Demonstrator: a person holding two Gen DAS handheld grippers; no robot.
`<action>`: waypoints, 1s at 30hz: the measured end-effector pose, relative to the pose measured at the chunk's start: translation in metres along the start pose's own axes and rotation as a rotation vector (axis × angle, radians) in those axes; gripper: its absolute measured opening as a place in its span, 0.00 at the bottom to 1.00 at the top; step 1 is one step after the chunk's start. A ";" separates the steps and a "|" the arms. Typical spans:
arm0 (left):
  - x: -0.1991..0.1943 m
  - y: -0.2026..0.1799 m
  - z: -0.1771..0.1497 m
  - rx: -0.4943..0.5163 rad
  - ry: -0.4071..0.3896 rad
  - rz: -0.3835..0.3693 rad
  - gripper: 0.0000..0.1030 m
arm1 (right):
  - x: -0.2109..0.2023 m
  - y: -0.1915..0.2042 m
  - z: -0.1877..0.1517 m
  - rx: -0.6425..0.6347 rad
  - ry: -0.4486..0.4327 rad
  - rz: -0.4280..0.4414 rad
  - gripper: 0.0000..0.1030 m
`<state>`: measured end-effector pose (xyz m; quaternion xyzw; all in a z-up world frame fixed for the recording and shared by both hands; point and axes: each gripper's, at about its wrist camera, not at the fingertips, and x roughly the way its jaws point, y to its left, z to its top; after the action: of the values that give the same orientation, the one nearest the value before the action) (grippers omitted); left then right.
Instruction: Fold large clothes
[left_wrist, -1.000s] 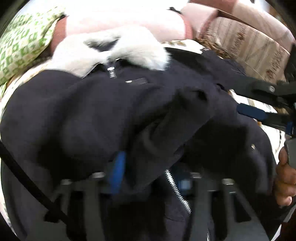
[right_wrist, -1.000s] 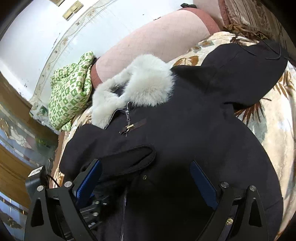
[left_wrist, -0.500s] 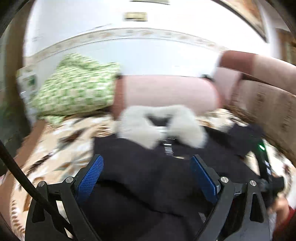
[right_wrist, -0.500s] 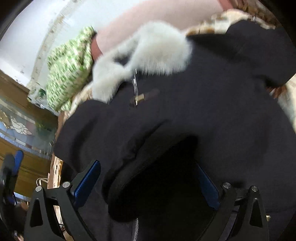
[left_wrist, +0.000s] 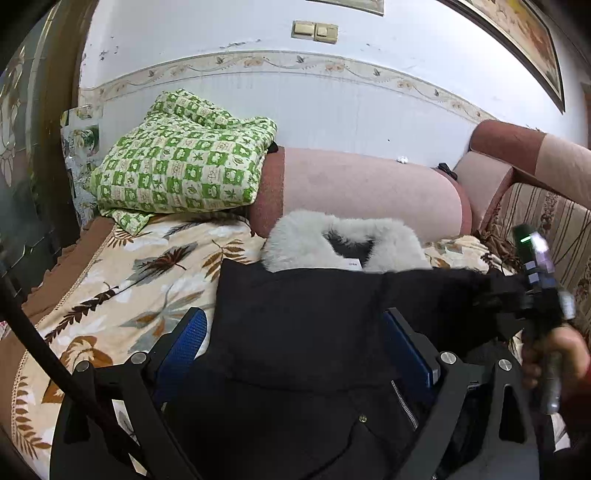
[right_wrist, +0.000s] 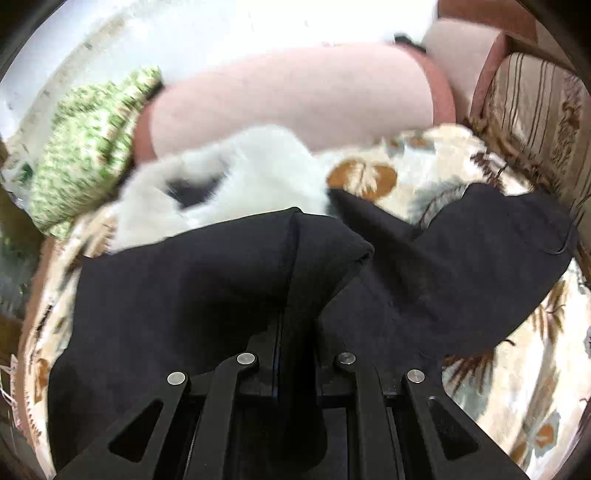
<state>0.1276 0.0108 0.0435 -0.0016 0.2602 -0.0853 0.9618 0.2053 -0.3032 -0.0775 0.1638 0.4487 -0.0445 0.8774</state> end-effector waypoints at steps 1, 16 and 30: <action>0.001 -0.001 -0.001 0.004 0.004 0.004 0.91 | 0.018 0.001 -0.002 -0.015 0.036 -0.028 0.14; 0.025 -0.008 -0.010 0.030 0.080 0.022 0.91 | 0.021 -0.043 -0.010 0.107 -0.077 -0.071 0.82; 0.037 -0.015 -0.022 0.054 0.113 0.033 0.91 | -0.043 -0.264 -0.047 0.537 -0.169 -0.190 0.78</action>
<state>0.1455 -0.0093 0.0066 0.0332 0.3117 -0.0765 0.9465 0.0844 -0.5397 -0.1342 0.3430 0.3597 -0.2568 0.8288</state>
